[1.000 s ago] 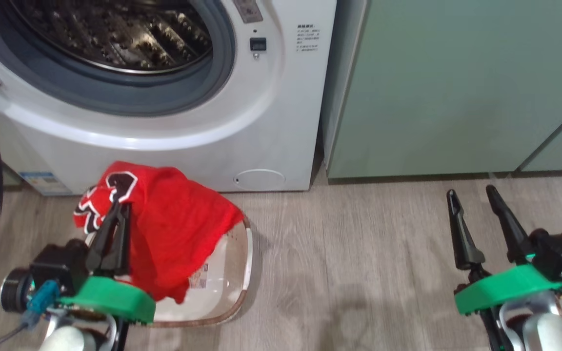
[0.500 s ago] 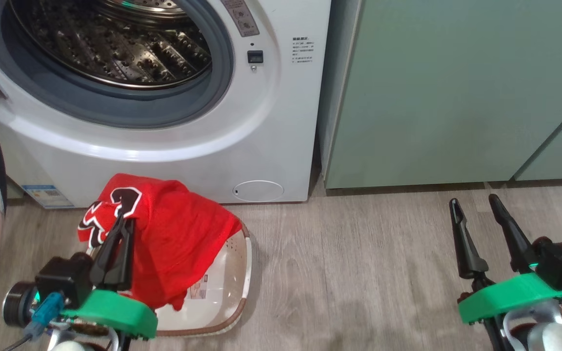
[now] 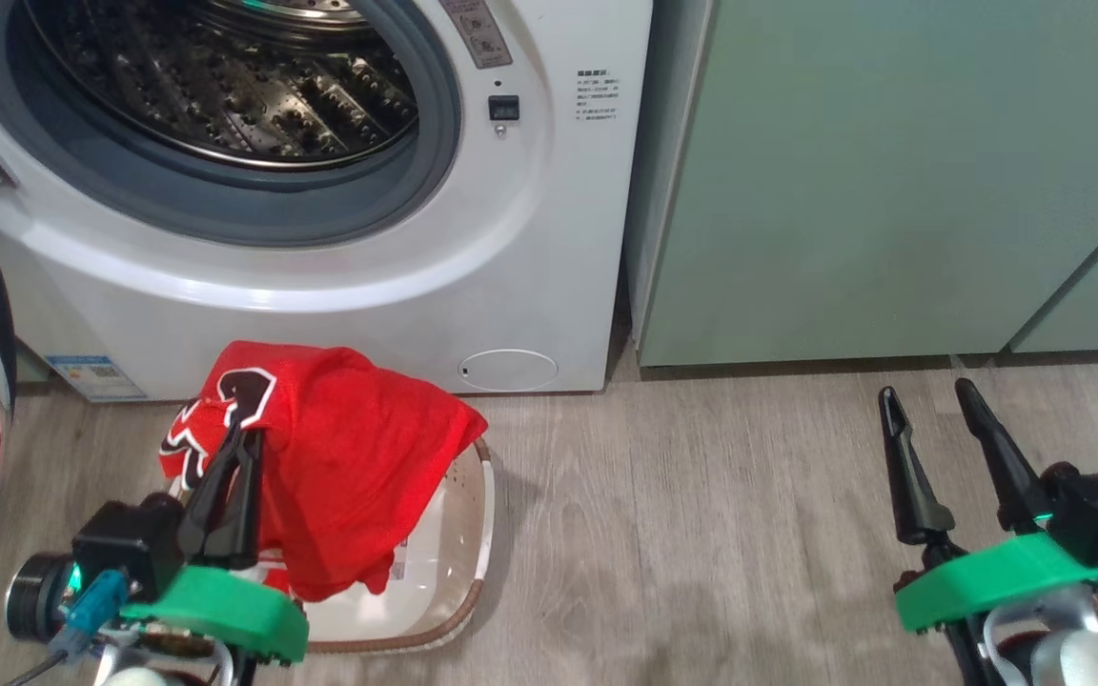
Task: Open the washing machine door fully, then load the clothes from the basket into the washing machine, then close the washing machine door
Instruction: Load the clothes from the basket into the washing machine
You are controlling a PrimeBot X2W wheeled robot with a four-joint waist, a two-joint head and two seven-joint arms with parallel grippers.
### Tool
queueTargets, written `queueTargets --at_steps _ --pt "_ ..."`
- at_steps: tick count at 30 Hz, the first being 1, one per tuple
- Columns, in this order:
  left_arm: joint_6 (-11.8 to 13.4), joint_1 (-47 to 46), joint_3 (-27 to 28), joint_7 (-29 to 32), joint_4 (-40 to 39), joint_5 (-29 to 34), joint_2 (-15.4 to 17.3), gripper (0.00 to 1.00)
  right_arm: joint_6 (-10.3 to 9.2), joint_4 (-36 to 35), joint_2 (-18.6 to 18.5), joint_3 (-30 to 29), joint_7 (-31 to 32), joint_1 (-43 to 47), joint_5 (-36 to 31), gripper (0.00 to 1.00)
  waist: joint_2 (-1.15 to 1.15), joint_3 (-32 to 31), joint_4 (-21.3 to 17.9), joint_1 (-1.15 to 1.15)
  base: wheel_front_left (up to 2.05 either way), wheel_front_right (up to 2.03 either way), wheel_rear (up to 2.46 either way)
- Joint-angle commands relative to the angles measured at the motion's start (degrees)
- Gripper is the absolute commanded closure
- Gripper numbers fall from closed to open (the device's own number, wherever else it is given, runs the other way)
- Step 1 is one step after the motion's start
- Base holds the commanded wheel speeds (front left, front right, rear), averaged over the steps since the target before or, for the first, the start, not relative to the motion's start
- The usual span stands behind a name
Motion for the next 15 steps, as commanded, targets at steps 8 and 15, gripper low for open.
queueTargets --at_steps 8,15 --pt "0.3 -3.8 2.7 -0.5 -1.5 0.1 1.7 1.0 0.0 -2.3 -0.2 1.5 -0.3 -2.1 0.5 0.0 0.0 1.4 0.1 0.0 0.0 0.0 0.0" --pt "-1.0 -9.0 3.8 -0.5 1.7 -1.6 1.4 1.0 0.0 -3.6 -0.2 1.8 -0.7 -3.6 0.6 0.0 0.0 6.8 -0.4 0.0 0.0 0.0 0.0"
